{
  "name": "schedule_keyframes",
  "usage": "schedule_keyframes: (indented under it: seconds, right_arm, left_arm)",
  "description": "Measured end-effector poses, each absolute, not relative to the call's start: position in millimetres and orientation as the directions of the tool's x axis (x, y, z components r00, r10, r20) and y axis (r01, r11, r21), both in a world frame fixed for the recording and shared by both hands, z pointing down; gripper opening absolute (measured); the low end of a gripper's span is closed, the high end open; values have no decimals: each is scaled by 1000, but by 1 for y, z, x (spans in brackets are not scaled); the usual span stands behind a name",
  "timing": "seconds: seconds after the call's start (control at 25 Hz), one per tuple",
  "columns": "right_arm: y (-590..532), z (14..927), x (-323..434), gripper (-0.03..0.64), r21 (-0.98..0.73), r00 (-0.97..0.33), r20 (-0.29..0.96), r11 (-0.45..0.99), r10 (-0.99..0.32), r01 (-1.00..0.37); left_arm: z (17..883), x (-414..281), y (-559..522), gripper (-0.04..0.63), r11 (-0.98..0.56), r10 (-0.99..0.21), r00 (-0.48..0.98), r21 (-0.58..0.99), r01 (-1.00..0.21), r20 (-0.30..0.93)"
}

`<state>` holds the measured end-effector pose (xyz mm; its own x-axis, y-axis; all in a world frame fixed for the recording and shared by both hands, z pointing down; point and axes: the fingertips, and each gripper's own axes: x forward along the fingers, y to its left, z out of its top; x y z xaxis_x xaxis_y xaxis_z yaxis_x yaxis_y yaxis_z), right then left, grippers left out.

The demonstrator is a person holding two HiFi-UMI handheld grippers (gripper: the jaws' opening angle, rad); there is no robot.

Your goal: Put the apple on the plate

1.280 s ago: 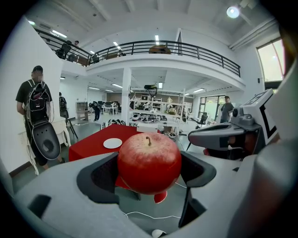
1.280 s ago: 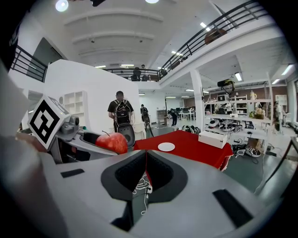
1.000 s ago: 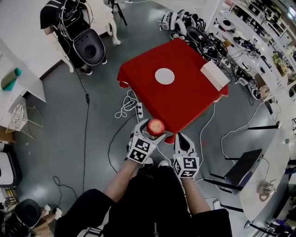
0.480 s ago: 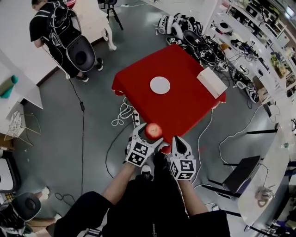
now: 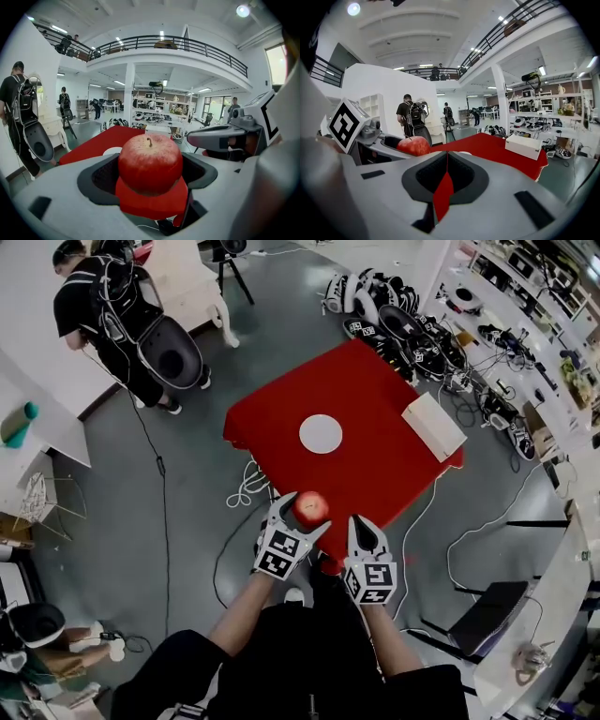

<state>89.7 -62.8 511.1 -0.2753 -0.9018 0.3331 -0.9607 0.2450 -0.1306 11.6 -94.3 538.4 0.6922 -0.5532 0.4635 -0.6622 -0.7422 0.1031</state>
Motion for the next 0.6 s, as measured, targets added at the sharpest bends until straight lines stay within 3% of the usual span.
schedule_keyframes:
  seconds: [0.6]
  right_arm:
    - [-184,533,148,12,-178,-418,359,378,-834,-908]
  left_arm:
    - [541,63,-203,405,-641,-640,589,80,-764,494]
